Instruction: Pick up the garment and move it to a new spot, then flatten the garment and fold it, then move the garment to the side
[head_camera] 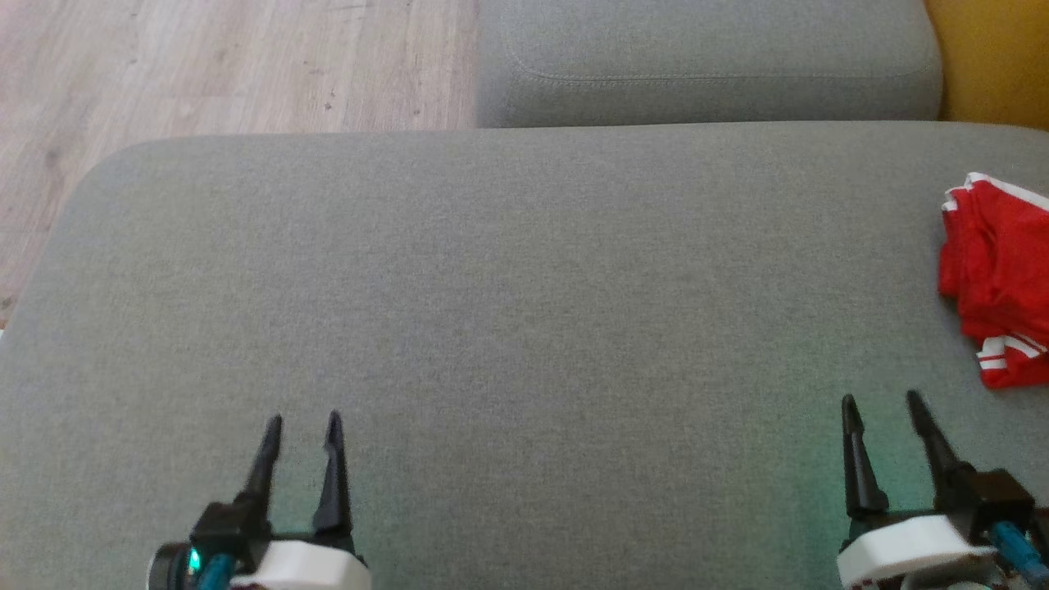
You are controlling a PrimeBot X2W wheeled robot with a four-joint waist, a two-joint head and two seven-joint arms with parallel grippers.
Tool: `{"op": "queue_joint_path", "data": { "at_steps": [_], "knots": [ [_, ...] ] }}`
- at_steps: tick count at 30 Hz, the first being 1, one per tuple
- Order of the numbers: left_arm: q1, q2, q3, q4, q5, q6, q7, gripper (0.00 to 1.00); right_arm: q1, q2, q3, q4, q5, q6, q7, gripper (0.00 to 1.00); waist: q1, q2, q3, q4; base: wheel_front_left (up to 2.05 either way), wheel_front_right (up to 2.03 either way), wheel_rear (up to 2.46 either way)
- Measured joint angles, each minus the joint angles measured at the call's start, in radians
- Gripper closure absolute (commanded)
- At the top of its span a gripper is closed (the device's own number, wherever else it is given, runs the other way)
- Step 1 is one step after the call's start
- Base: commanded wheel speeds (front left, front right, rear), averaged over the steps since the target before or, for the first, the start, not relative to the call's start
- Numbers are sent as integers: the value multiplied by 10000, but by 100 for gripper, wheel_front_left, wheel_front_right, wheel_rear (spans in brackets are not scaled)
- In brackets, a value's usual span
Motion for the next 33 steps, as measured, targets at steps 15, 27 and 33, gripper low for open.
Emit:
{"op": "queue_joint_path", "data": {
  "at_steps": [15, 27, 33],
  "knots": [
    [478, -15, 36, 826, -999, -23, 328, 100, 184, 25, -2, 988, 1110, 0, 303, 100, 0, 0, -15, -62, 0, 0, 0],
    [427, -17, 284, 706, -2349, -151, 667, 100, 149, 27, -8, 941, 2648, 0, 637, 100, 0, 0, -30, -147, 0, 0, 0],
    [415, -19, 337, 631, -2905, -188, 802, 100, 115, 27, -23, 924, 3289, 0, 740, 100, 0, 0, -37, -183, 0, 0, 0]
  ]
}}
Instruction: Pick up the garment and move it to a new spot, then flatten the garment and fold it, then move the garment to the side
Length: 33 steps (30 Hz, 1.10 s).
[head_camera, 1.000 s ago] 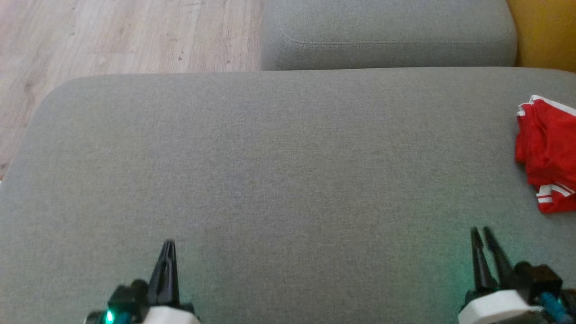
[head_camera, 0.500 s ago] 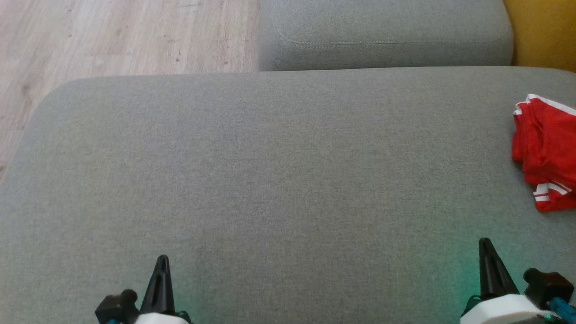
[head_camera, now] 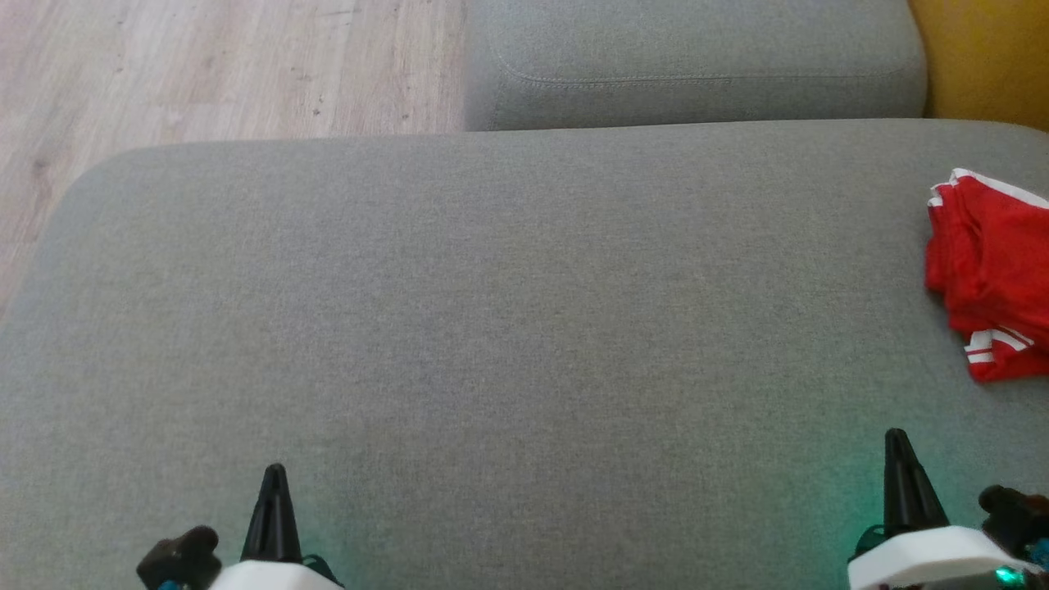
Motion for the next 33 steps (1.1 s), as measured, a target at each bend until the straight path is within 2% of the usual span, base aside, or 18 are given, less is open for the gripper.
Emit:
{"op": "queue_joint_path", "data": {
  "at_steps": [33],
  "knots": [
    [-310, -12, 610, -420, -3808, -267, 976, 100, -577, 2, -86, -163, 4353, 0, 1012, 100, 0, 0, -46, -239, 0, 0, 0]
  ]
}}
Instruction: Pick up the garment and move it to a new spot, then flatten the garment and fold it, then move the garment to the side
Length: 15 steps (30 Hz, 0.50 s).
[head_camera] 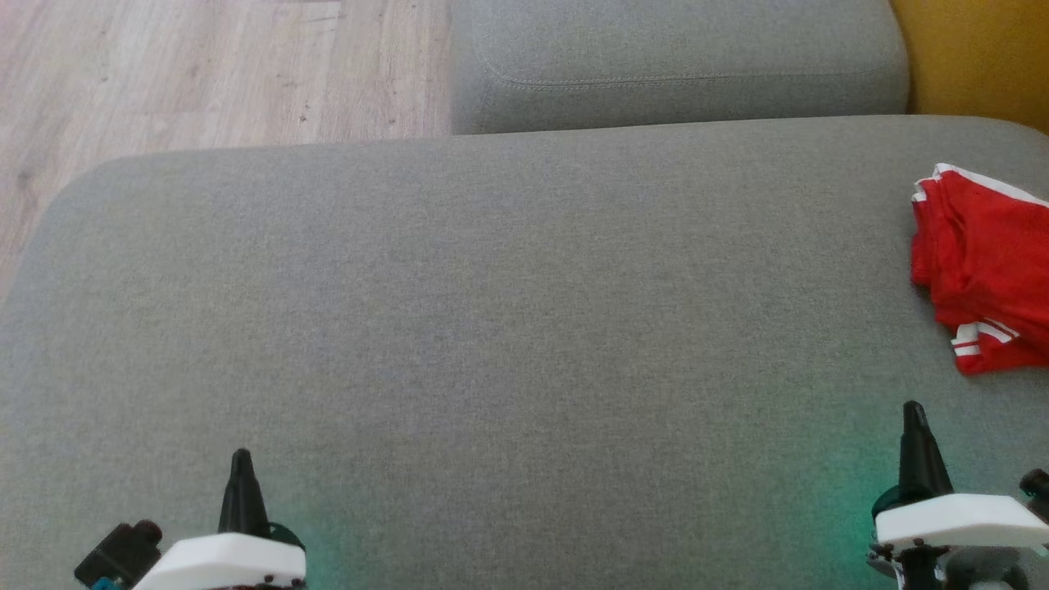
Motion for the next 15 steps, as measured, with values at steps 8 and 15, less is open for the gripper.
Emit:
{"op": "queue_joint_path", "data": {
  "at_steps": [8, 15],
  "knots": [
    [-121, -2, 98, -105, -1005, -54, 232, 100, -50, 0, -31, -33, 1152, 0, 224, 100, 0, 0, -12, -63, 0, 0, 0],
    [-124, -6, 284, -186, -1799, -100, 470, 100, -227, 0, -56, -94, 2059, 0, 428, 100, 0, 0, -21, -113, 0, 0, 0]
  ]
}}
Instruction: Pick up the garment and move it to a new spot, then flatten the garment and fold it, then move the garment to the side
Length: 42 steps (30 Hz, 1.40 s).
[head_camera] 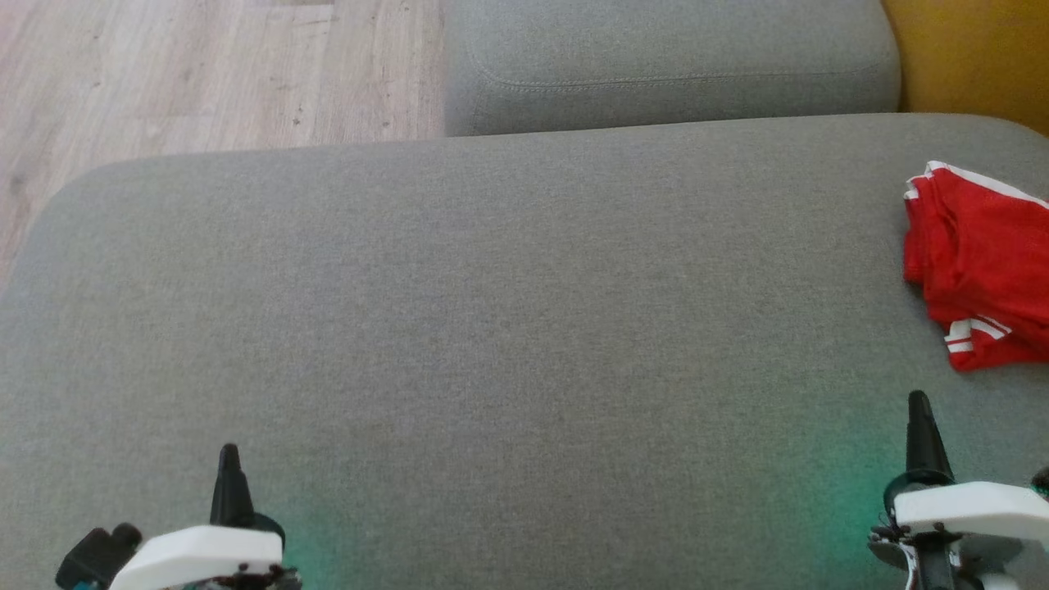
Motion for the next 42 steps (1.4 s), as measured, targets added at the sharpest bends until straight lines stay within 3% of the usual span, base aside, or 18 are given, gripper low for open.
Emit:
{"op": "queue_joint_path", "data": {
  "at_steps": [42],
  "knots": [
    [-419, -17, 711, -537, -4704, -337, 1160, 100, -651, 0, -163, -167, 5350, 0, 1112, 100, -1, 0, -56, -296, 0, 0, 0]
  ]
}}
